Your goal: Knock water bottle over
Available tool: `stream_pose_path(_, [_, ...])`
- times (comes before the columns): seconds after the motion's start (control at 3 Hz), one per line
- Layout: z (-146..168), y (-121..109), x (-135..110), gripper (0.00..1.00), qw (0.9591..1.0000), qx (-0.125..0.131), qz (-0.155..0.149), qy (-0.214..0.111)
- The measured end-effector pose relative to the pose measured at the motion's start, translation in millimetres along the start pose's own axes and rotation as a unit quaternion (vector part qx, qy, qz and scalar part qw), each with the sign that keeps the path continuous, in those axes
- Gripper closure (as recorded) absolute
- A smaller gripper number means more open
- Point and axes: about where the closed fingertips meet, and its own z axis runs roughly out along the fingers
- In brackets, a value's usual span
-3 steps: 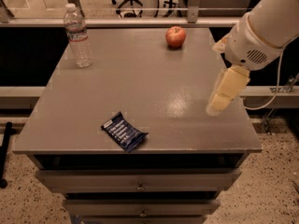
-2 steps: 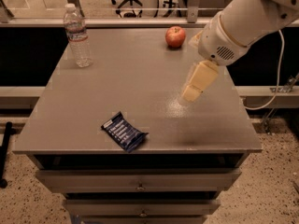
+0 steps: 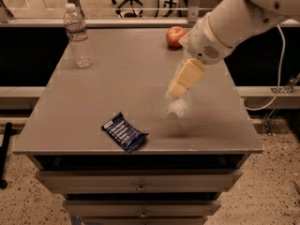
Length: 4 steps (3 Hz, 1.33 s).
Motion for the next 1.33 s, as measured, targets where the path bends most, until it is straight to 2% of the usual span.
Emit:
stream_pose_path(0.33, [43,-25,-44,0.00,0.9986,-0.002,0.008,-0.053])
stream_pose_path(0.67, [86,-56,-88,0.00,0.9946,-0.003,0.020,-0.101])
stream_pose_path(1.33, [166,-104,-159,0.00,0.9799,-0.008,0.064,-0.189])
